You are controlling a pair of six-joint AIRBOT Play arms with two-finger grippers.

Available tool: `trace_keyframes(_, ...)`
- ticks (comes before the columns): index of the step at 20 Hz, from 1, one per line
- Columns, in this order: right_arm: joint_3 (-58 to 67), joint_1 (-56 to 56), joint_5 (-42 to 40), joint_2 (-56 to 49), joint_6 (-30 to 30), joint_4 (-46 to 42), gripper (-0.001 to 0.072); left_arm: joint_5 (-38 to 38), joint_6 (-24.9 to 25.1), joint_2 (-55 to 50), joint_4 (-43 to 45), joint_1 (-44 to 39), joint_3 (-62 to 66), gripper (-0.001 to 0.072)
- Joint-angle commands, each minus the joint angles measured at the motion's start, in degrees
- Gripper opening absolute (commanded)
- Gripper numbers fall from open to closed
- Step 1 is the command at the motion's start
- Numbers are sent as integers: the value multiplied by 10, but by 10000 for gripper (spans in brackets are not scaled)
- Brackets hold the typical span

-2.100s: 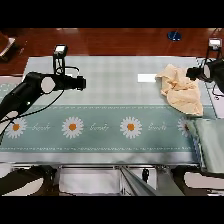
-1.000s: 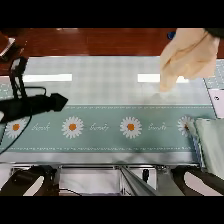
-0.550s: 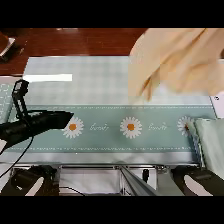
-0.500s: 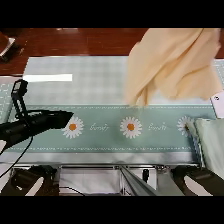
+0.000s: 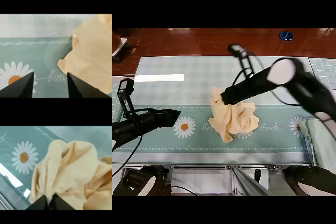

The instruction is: Fold the shirts.

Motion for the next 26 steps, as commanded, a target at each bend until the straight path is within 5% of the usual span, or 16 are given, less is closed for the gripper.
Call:
trace_keyframes(1,-17,35,-57,-87,22,90,310,-26,0,0,-24,1,-12,506)
trace_keyframes(2,-17,32,-57,-94,9,117,414,-35,1,0,-38,1,-18,506)
trace_keyframes(6,20,-54,49,-56,-6,80,412,-76,16,0,-50,1,-22,506)
trace_keyframes(7,22,-92,75,-26,-5,47,412,-104,45,0,-24,2,-19,506)
trace_keyframes(11,-26,-279,130,126,7,-122,411,-172,28,0,55,9,-23,506)
trace_keyframes(15,-265,-455,31,265,24,-45,410,-48,-35,-15,-47,12,-121,506)
trace_keyframes(20,-469,-490,37,315,-32,31,405,42,113,-110,-214,12,-170,506)
trace_keyframes(26,-546,-398,6,279,-32,60,405,92,113,-216,-216,12,-167,506)
